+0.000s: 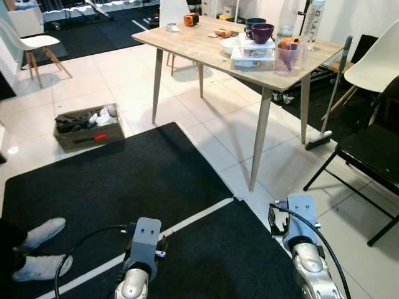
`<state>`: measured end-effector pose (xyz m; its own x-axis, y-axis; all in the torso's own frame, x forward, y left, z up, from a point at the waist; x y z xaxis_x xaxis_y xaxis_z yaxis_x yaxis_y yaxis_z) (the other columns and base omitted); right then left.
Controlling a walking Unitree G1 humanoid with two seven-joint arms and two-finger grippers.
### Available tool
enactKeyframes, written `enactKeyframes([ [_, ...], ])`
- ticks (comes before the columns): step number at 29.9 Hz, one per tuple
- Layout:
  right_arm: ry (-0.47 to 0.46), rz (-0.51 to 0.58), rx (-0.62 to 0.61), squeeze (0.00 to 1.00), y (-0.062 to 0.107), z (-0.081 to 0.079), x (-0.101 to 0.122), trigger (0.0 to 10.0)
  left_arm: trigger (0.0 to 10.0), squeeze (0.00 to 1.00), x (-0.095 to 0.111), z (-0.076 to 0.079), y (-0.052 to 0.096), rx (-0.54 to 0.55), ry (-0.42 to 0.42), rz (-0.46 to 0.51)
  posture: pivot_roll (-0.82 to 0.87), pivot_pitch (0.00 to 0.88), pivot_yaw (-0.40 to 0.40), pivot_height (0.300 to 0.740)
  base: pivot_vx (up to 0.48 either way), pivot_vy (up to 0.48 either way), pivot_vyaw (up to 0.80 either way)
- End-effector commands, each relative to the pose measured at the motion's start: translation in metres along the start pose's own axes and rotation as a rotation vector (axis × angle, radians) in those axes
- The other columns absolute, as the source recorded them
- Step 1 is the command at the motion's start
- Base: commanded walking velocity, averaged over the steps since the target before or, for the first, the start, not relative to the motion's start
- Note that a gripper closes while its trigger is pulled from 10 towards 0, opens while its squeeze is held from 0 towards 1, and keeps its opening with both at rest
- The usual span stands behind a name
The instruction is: Restocking fridge
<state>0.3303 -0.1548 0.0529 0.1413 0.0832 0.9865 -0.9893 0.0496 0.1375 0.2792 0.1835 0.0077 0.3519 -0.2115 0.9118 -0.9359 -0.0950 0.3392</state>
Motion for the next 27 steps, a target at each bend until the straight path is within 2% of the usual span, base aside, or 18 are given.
enactKeyframes([
  [1,-0.002,-0.016,-0.004,0.0,0.0024,0.0008,-0.0055,10.0,10.0,0.0,-0.0057,-0.001,0.0018,0.004,-0.011,-0.015,-0.05,0.114,0.04,0.71,0.401,0.0,0.0],
  [27,-0.005,-0.015,-0.002,0.0,0.0026,0.0005,-0.0062,10.0,10.0,0.0,-0.0038,-0.0024,0.0002,0.005,-0.015,-0.007,-0.05,0.117,0.036,0.71,0.403,0.0,0.0],
])
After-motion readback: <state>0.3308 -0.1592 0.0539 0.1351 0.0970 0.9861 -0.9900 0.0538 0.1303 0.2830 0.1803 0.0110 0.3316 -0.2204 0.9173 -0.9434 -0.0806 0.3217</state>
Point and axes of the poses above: a point about 5 cm out from each wrist's last joint towards the gripper, its own y axis pointing back from the gripper into the wrist, its own x axis along the axis of the wrist's last joint, z = x × y, the point moved 3 cm from there along -y, pointing out of the wrist towards the gripper, and after that the axes turned 1 degree about -y, right-handed, at the moved point
